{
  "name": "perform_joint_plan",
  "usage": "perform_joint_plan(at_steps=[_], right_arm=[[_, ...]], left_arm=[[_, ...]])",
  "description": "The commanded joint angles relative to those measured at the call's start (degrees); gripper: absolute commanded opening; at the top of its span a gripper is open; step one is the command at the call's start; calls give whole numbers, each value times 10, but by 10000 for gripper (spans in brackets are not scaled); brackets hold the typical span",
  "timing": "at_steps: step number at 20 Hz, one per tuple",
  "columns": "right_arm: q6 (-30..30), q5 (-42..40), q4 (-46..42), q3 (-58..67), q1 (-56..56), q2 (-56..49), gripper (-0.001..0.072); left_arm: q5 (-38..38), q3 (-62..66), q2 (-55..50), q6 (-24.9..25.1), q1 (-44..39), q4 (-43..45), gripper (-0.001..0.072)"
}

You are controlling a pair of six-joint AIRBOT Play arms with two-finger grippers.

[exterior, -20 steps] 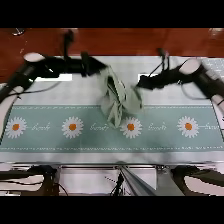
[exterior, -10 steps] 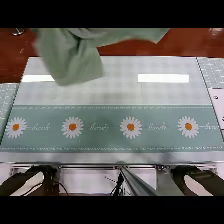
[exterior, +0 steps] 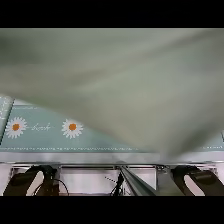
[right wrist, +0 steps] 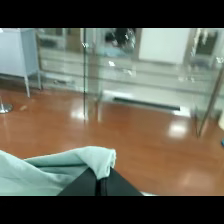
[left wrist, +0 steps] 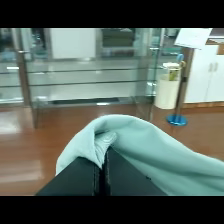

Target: Fold the shirts.

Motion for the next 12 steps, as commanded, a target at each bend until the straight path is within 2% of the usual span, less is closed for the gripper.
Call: perform_joint_plan(at_steps=[1,4,6,8,10,12], right_arm=[[40,64,-39,-6,0,27,20],[47,114,-83,-59,0,38,20],[43,113,-88,-139,0,38,20],[35,77,-92,-249,0,38,20],[39,5,-104,-369,0,33,20],[47,-77,-122,-462,-1,2,20]], left_arm=[[-107,0,45,-28,1,31,24],[-183,-33,48,-44,1,29,24],[-200,-112,48,-55,1,7,24],[-161,-224,46,-55,0,-37,24],[-75,-348,32,-54,0,-82,24],[14,-449,-11,-21,0,-124,24]])
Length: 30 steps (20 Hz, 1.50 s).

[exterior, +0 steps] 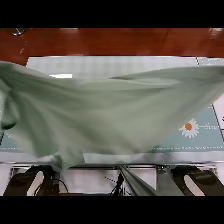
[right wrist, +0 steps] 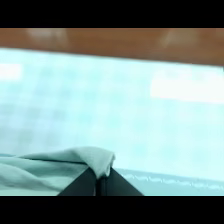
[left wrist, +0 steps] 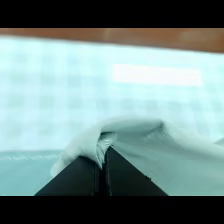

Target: Fold the shirts.

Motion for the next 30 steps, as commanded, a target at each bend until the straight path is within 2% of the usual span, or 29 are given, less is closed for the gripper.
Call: perform_joint_plan(at_steps=[1,4,6,10,12,13,14,15,16,19,21,22,24,27,30], right_arm=[[12,-130,-28,-155,-5,-54,20],[11,-207,16,-144,-47,-176,20],[9,-230,83,-102,-88,-262,20],[-26,-223,263,3,-139,-413,21],[-9,-223,291,32,-144,-458,22],[-3,-221,299,38,-144,-471,71],[-1,-220,308,40,-144,-479,387],[-4,-217,312,40,-144,-481,648],[-13,-208,311,40,-145,-479,635],[-58,-120,304,40,-169,-462,633],[-70,-61,235,31,-184,-444,633],[-71,-56,206,7,-195,-426,633],[-73,-84,190,-79,-216,-372,634],[-99,-169,241,-266,-234,-257,633],[-112,-222,320,-421,-233,-148,633]], left_arm=[[134,-167,-66,42,0,-90,24],[207,-183,-200,108,0,-172,25],[252,-161,-279,114,0,-212,25],[253,-104,-401,114,-15,-250,25],[253,-89,-431,113,-27,-252,26],[253,-86,-439,113,-28,-259,42],[252,-87,-441,112,-28,-262,251],[246,-86,-440,111,-26,-260,693],[224,-84,-440,112,-20,-251,703],[76,-68,-440,112,35,-152,703],[-11,-83,-436,125,82,-70,703],[-29,-106,-428,127,105,-51,702],[-28,-192,-394,161,163,-62,700],[-31,-311,-361,254,245,-104,700],[15,-392,-351,261,308,-164,700]])
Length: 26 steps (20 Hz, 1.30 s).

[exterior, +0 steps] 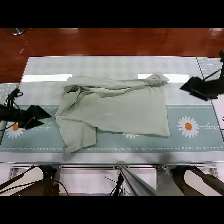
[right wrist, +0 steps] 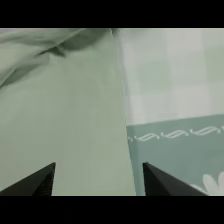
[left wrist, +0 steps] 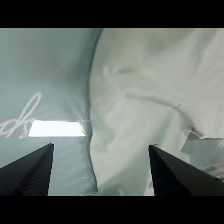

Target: Fold the shirts.

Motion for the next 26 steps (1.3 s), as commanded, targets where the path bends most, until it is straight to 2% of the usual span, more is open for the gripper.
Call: perform_joint_plan(at_steps=[1,4,5,9,19,20,22,23,26], right_arm=[[-25,-51,98,-169,-7,119,633],[-62,-26,194,-219,-7,165,633],[-70,-19,208,-223,-7,172,633],[-69,-12,210,-223,-7,174,632],[-66,-4,222,-223,-7,174,632],[-54,-8,215,-223,-7,174,631],[-30,-25,174,-223,-30,174,632],[-27,-25,141,-223,-52,173,632],[7,12,-7,-225,-133,172,631]], left_arm=[[30,-89,14,37,74,-75,700],[64,-108,10,40,85,-120,699],[66,-108,4,54,82,-135,699],[109,-107,-12,90,56,-183,698],[166,-104,-64,93,-68,-185,695],[165,-104,-64,93,-74,-184,673],[154,-104,-64,108,-75,-184,103],[149,-104,-64,112,-73,-184,25],[135,-98,-64,112,-72,-184,25]])
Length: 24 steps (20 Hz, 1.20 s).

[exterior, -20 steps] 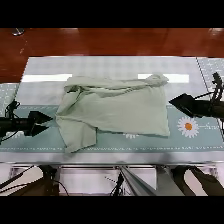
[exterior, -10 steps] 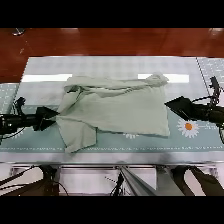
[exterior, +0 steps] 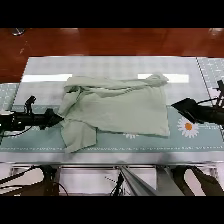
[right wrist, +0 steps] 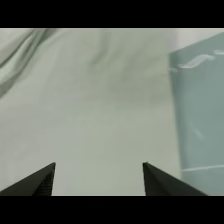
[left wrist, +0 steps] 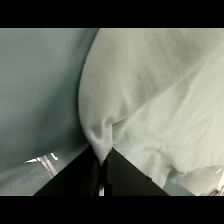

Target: Fold the shirts.

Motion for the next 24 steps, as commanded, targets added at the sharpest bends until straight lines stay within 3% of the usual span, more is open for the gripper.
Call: perform_joint_plan(at_steps=[1,3,7,14,24], right_arm=[[39,44,-163,-7,-78,-5,632],[42,77,-179,-31,-94,-20,631],[9,117,-122,-74,-35,-69,631],[-24,89,-56,-70,0,-174,625],[-67,24,64,-70,0,-244,621]], left_arm=[[-18,7,0,6,-3,-8,25],[-18,9,0,6,-3,-8,25],[-20,9,0,6,-3,-8,25],[-34,9,0,6,-3,-8,25],[-33,9,0,6,-3,-8,25]])
